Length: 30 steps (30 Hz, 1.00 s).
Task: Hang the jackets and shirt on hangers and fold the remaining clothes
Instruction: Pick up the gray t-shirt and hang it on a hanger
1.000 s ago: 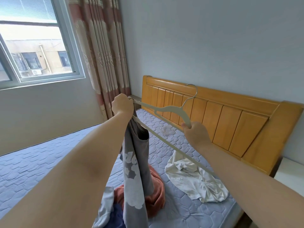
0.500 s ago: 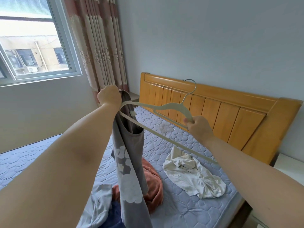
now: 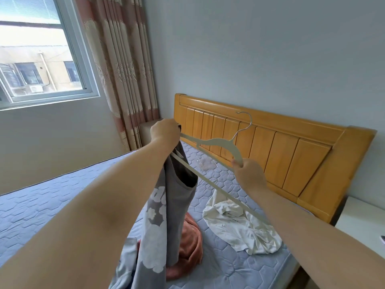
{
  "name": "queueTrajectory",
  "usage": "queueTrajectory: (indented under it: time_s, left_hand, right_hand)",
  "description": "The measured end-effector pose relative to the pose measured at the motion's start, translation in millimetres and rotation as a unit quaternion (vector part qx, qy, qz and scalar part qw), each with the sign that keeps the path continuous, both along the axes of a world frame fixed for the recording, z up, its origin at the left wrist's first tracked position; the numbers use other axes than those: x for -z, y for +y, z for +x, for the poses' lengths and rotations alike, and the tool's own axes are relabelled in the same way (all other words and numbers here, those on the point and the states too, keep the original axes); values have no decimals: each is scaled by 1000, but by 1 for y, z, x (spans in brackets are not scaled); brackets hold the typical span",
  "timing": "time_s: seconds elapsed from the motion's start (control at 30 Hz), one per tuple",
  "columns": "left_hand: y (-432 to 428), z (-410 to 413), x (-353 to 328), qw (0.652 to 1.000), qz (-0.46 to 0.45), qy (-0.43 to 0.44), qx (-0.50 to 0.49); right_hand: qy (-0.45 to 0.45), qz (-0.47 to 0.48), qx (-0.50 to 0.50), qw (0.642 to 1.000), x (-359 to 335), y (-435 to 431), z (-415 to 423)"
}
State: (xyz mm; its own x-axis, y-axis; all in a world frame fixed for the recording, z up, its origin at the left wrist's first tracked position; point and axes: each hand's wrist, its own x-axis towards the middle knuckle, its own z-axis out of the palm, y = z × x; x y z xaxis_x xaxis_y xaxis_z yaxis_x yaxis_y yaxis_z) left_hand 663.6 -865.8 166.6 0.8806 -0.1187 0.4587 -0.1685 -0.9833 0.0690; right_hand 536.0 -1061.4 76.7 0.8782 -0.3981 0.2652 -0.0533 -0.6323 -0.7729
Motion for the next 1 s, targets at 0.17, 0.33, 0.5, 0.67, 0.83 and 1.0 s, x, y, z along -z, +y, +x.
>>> queueTrajectory:
  time_s: [0.17,0.33,0.5,0.67,0.83,1.0]
  left_hand:
    - [-4,-6,12,997,-70,22,-21]
    - [40,9,6,997,-35,-10,-68]
    - [41,10,-7,998,-4,9,-62]
    - [1,-10,-14,999,36,-2,1]
    - [-40,-36,-12,999,13,18,40]
    - [-70,-52,-9,987,-68,34,145]
  right_hand:
    - [-15,-14,-21,1000,4,13,2]
    - [-17,-29,-71,997,-2,-24,-2]
    - [-25,-21,-64,997,-8,-33,-5]
    - [-20,-75,-1,997,-8,-9,-8]
    - [-19,-122,15,992,-17,20,-10]
    - [-19,-42,41,998,-20,4,0]
